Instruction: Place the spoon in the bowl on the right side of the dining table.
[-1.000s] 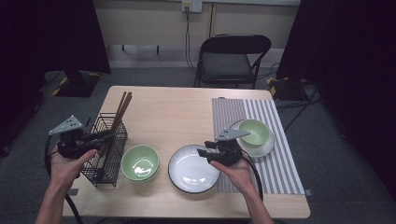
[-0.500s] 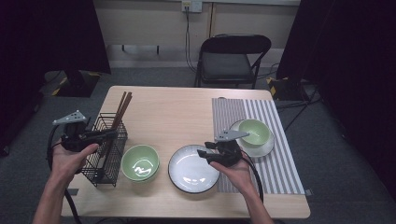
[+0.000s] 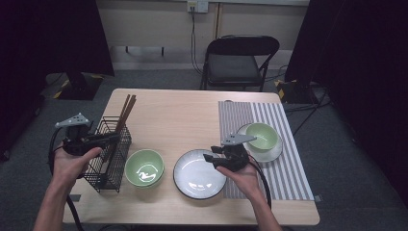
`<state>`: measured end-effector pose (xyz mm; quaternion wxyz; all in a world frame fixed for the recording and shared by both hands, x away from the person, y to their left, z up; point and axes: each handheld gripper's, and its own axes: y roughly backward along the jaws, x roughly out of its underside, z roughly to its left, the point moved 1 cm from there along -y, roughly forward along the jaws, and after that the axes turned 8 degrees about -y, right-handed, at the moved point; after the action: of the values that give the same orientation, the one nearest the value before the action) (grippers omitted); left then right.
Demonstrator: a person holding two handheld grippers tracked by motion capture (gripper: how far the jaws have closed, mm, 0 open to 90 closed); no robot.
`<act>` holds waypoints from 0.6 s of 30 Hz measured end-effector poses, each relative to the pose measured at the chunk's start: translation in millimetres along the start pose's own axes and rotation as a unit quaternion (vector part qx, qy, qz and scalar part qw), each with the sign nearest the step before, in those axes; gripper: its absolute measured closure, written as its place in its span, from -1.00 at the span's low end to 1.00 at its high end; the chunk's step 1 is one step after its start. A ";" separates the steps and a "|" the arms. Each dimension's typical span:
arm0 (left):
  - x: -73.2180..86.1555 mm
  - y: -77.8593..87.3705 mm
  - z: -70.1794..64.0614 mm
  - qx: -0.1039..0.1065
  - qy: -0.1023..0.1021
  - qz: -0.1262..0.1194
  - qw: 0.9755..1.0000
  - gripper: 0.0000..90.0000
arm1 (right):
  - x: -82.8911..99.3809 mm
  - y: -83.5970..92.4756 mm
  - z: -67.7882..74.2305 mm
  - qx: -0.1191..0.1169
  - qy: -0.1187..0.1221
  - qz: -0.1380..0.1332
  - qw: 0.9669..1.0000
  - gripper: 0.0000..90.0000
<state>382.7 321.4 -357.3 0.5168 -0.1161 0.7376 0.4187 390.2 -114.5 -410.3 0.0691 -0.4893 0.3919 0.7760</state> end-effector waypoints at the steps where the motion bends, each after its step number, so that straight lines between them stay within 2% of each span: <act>1: 0.0 -0.1 -0.6 -0.001 0.001 0.000 1.000 0.65 | 0.1 -0.3 0.0 -0.001 -0.002 0.001 1.000 0.22; 8: 1.5 3.3 -1.7 0.004 -0.001 -0.006 1.000 0.75 | 1.3 -1.2 -1.3 0.001 -0.001 0.002 1.000 0.22; 12: 1.9 5.8 -4.5 0.004 -0.009 -0.006 1.000 0.79 | 2.0 -0.5 -3.7 0.006 -0.005 0.002 1.000 0.22; 17: 2.4 9.5 -6.3 0.020 -0.005 -0.016 1.000 0.81 | 3.3 -0.6 -5.5 0.009 -0.007 0.002 1.000 0.20; 18: 2.1 10.0 -7.0 0.024 -0.010 -0.016 1.000 0.81 | 3.4 -0.7 -5.7 0.009 -0.007 0.002 1.000 0.20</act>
<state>371.1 323.0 -353.4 0.5336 -0.1106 0.7403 0.3937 392.8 -118.8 -414.6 0.0748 -0.4821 0.3995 0.7761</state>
